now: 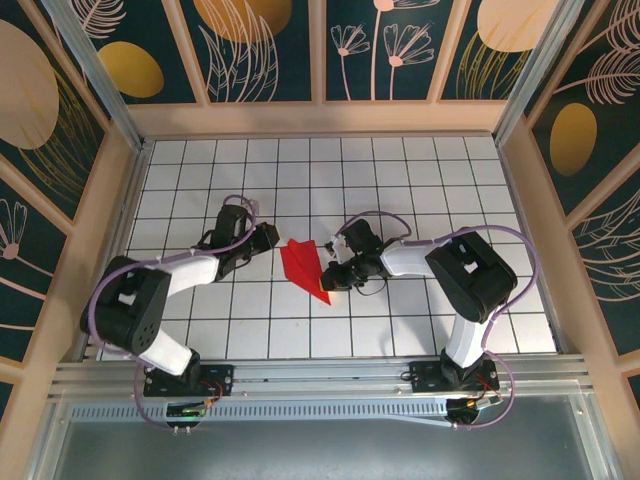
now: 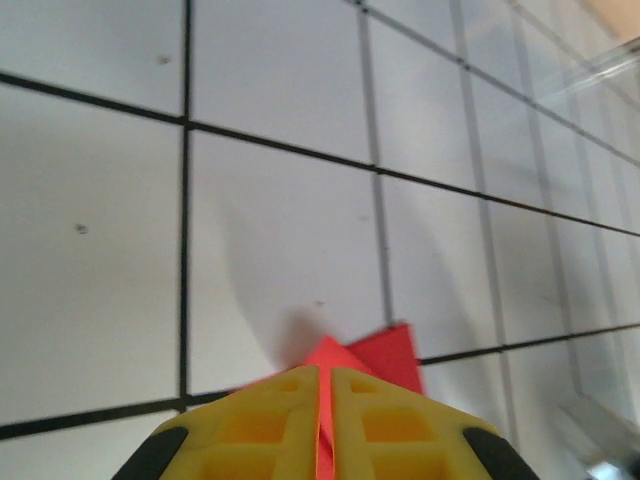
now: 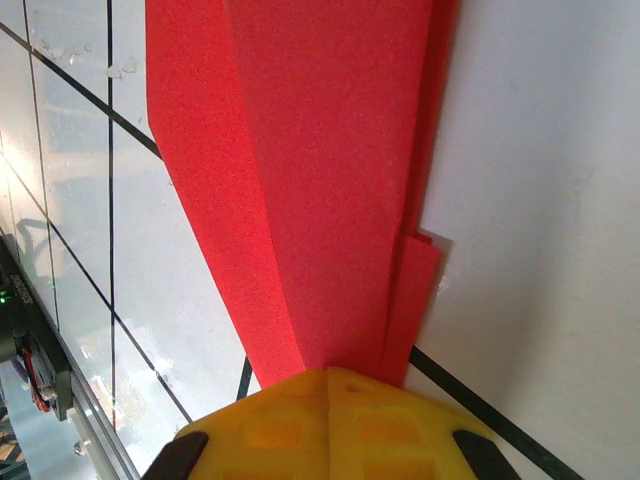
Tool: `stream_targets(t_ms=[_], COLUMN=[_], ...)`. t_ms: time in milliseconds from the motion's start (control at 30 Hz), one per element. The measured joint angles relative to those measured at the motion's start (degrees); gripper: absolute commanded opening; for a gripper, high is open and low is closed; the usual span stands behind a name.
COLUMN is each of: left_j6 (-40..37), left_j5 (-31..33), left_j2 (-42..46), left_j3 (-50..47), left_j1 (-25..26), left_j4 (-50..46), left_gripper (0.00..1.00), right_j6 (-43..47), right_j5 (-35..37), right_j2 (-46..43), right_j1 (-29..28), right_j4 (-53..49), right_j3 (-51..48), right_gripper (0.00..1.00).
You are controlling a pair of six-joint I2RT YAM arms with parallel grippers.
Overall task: Fold a paper plane with a square sheet of paper (fold left side to right side)
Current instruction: Fourth fold the wing at the center of the table.
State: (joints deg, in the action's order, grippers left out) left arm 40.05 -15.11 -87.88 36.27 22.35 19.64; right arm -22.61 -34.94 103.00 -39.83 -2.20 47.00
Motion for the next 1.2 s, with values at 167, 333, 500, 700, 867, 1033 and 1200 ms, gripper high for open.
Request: stream_targets(t_ms=[167, 333, 500, 700, 867, 1033, 1200], left_j6=[0.6, 1.8, 2.4, 2.4, 2.2, 1.5, 1.1], left_j5=[-3.0, -5.2, -6.0, -6.0, -5.3, -4.7, -4.3], left_j2=[0.5, -4.5, -9.2, -12.2, -13.1, -13.4, -13.5], left_j3=[-1.0, -1.0, -0.8, -0.1, 0.2, 0.6, 0.6], left_j1=[4.5, 6.9, 6.9, 6.9, 6.9, 6.9, 7.1], left_j4=[2.0, 4.7, 6.2, 7.0, 6.9, 6.6, 6.6], left_gripper=[0.11, 0.11, 0.11, 0.10, 0.05, 0.03, 0.01], right_j6=[0.0, 0.0, 0.0, 0.0, 0.0, 0.0, 0.0], right_j5=[0.1, 0.2, 0.2, 0.2, 0.5, 1.1, 3.5], right_j2=[-0.1, -0.1, -0.1, -0.1, -0.1, -0.4, -1.5], right_j1=[0.0, 0.0, -0.1, -0.1, -0.2, -0.3, -0.7], right_j4=[0.0, 0.0, 0.0, -0.1, -0.6, -1.1, -2.8], right_j3=[0.0, 0.0, 0.0, 0.1, 0.4, 0.6, 1.2], right_gripper=[0.00, 0.00, 0.00, 0.00, 0.00, 0.00, 0.00])
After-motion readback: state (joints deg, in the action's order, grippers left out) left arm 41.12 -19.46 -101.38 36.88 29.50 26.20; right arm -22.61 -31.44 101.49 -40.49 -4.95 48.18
